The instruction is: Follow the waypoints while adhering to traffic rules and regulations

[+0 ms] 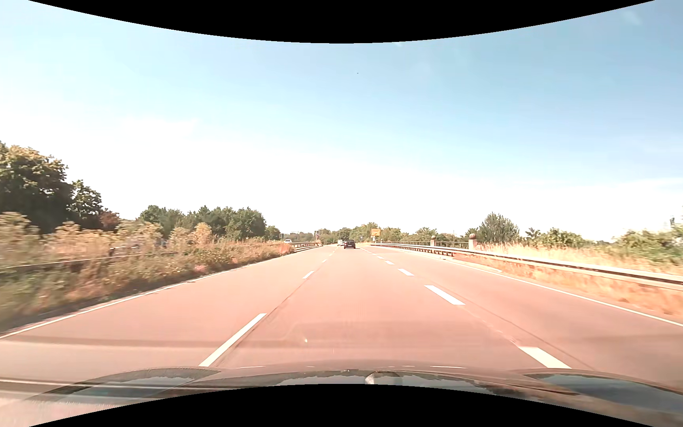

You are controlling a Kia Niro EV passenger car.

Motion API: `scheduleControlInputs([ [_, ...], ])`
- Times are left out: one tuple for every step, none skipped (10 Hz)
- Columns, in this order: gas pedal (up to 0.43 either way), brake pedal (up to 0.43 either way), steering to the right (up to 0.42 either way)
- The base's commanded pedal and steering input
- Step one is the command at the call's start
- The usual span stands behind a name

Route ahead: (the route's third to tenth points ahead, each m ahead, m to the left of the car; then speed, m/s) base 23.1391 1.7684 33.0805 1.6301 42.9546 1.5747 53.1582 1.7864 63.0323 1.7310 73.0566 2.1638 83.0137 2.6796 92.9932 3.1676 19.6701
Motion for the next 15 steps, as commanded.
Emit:
scheduleControlInputs([
  [0.169, 0.000, 0.000],
  [0.169, 0.000, 0.000],
  [0.169, 0.000, 0.000],
  [0.169, 0.000, 0.000],
  [0.169, 0.000, 0.000],
  [0.169, 0.000, 0.000],
  [0.157, 0.000, 0.000],
  [0.157, 0.000, 0.000],
  [0.157, 0.000, 0.000],
  [0.157, 0.000, 0.000],
  [0.157, 0.000, 0.000],
  [0.157, 0.000, 0.000],
  [0.157, 0.000, 0.000],
  [0.157, 0.000, 0.000],
  [0.157, 0.000, -0.001],
])
